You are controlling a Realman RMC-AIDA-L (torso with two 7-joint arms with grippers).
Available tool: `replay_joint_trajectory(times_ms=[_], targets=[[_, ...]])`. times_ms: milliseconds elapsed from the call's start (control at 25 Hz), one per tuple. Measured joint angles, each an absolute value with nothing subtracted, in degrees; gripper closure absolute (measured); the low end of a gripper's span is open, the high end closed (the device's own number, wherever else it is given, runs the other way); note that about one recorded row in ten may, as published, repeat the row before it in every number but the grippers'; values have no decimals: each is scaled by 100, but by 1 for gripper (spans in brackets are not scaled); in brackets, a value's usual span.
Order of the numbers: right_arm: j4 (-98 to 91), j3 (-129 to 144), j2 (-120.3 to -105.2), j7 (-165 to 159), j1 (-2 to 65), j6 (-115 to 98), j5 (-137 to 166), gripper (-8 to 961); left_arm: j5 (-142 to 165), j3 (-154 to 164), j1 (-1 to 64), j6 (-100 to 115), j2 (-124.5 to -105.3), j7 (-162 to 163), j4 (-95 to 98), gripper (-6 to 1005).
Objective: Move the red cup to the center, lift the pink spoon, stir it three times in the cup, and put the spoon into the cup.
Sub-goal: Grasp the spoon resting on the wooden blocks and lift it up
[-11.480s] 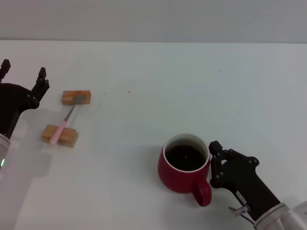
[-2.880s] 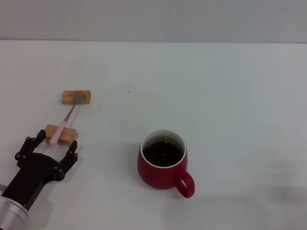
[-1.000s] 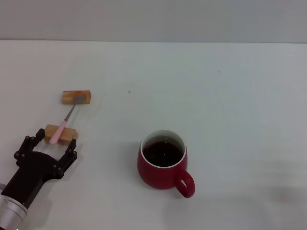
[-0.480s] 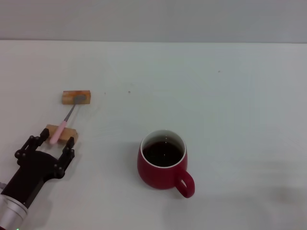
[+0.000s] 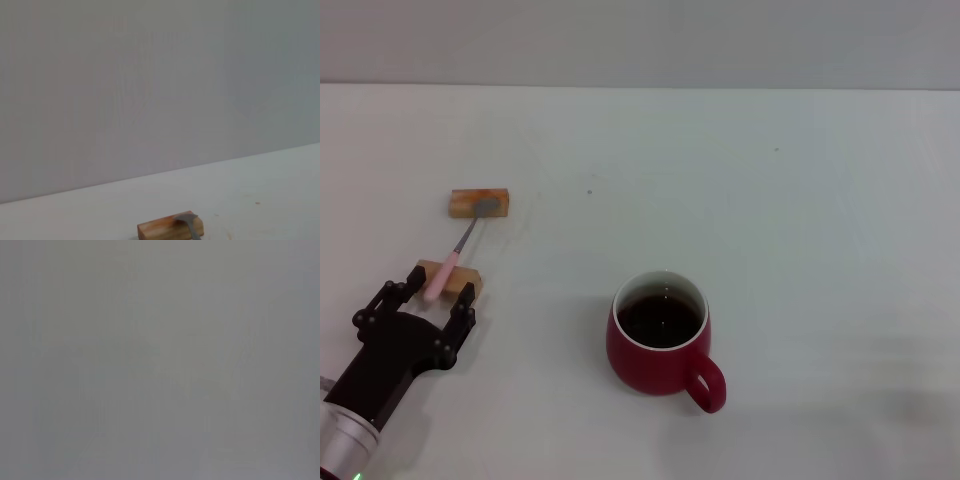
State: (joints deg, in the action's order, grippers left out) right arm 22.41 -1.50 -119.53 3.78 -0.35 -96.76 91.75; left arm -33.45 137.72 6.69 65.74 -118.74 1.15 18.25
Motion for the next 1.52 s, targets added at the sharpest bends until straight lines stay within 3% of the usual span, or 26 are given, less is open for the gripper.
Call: replay_joint_trajectory(times_ms=[600,1120,1520], targets=[[2241,-99,-11953,378,-22,-9677,9175,534,-3366,13772,633,6565,-11874,137,1821,411],[2241,-88,-11955,378,-35,-9677,9175,532,-3370,13772,633,6564,-11865,222,1827,533],[2241,-88,-11961,378,-26,-9676,9175,533,-3267,13812,706,6561,-11848,254,1798,542]])
